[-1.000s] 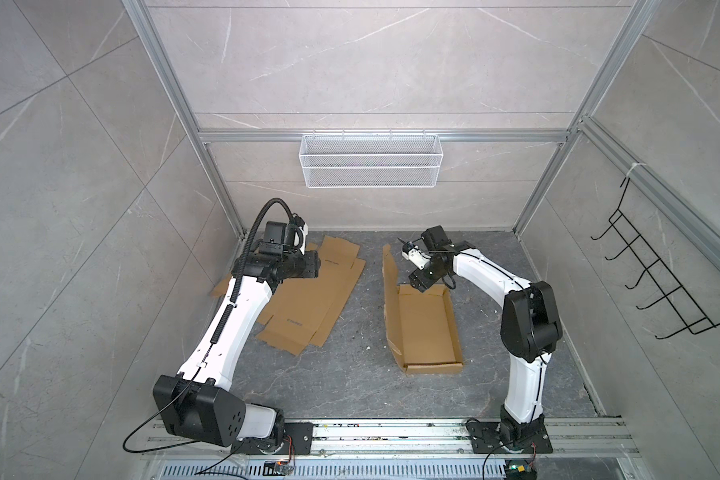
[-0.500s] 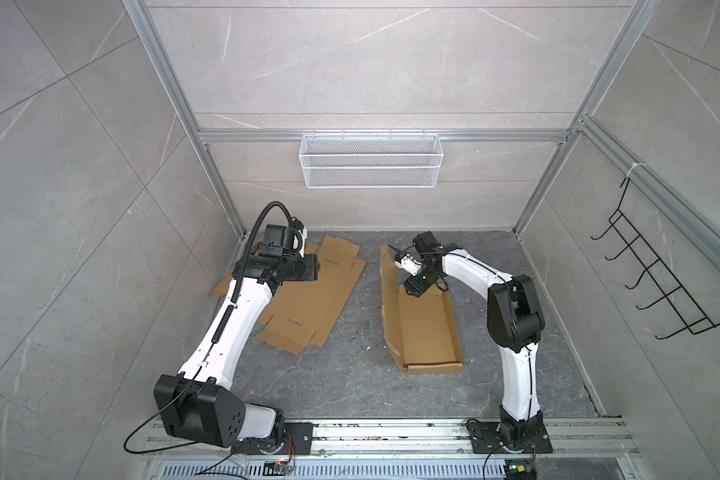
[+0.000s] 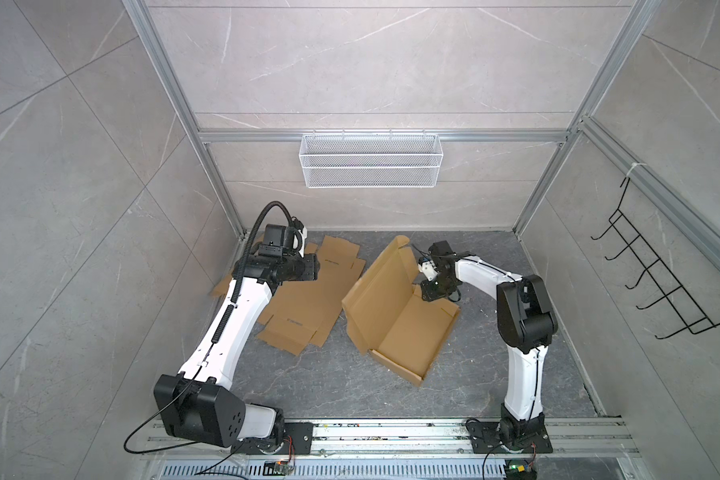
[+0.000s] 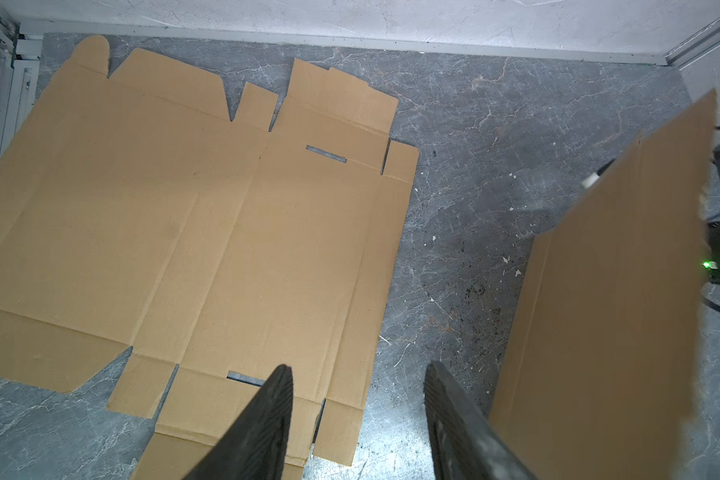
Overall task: Fold the paper box
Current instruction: 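Tilt the box upright with the right gripper, lid flap standing open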
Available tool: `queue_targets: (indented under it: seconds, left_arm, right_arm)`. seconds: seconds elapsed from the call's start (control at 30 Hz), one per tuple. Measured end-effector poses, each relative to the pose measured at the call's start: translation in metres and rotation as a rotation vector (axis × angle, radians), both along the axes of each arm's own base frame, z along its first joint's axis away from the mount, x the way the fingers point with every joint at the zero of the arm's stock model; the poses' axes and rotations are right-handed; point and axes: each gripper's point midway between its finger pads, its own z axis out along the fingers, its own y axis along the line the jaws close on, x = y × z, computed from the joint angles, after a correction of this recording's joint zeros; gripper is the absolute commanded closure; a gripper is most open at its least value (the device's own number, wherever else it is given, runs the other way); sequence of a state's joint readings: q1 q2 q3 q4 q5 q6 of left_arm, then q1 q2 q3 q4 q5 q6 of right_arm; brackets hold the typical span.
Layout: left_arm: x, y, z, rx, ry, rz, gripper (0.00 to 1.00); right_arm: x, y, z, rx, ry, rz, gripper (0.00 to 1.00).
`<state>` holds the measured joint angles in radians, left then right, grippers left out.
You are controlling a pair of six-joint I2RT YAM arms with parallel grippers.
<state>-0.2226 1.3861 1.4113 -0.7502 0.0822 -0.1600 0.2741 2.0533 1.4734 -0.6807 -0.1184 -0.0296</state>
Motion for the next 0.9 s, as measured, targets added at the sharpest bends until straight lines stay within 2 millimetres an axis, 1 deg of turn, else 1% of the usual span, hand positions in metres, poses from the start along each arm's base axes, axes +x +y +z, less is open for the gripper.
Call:
queue_targets:
  seconds: [0.13, 0.2, 0.33, 0.4, 0.47, 0.6, 0.7, 0.8, 0.9]
  left_arm:
    - [0.003, -0.001, 0.003, -0.008, -0.015, -0.004, 0.46]
    - [0.004, -0.002, 0.004, -0.012, -0.021, -0.005, 0.46]
    - [0.006, -0.006, 0.007, -0.030, -0.034, -0.016, 0.46]
    - [0.007, -0.008, 0.009, -0.038, -0.041, -0.020, 0.45]
    - [0.008, -0.009, 0.009, -0.047, -0.050, -0.027, 0.45]
    - [0.004, -0.012, 0.000, -0.060, -0.050, -0.042, 0.43]
    - [-0.004, -0.013, -0.003, -0.071, -0.059, -0.063, 0.42]
    - [-0.015, -0.013, 0.000, -0.088, -0.084, -0.088, 0.38]
    - [-0.032, -0.012, 0.008, -0.107, -0.130, -0.107, 0.30]
  right_arm:
    - [-0.024, -0.020, -0.002, 0.048, 0.046, -0.181, 0.55]
    - [-0.042, -0.025, -0.004, 0.074, 0.069, -0.265, 0.54]
    - [-0.073, -0.021, -0.004, 0.169, 0.087, -0.406, 0.53]
    - [-0.085, -0.019, -0.003, 0.225, 0.095, -0.474, 0.51]
    - [-0.091, -0.016, -0.001, 0.275, 0.091, -0.533, 0.48]
    - [-0.108, -0.014, 0.003, 0.342, 0.103, -0.606, 0.40]
    - [-0.113, -0.013, 0.016, 0.366, 0.086, -0.598, 0.34]
    - [-0.112, -0.016, 0.041, 0.376, 0.021, -0.551, 0.32]
    - [-0.109, -0.028, 0.069, 0.359, -0.070, -0.502, 0.32]
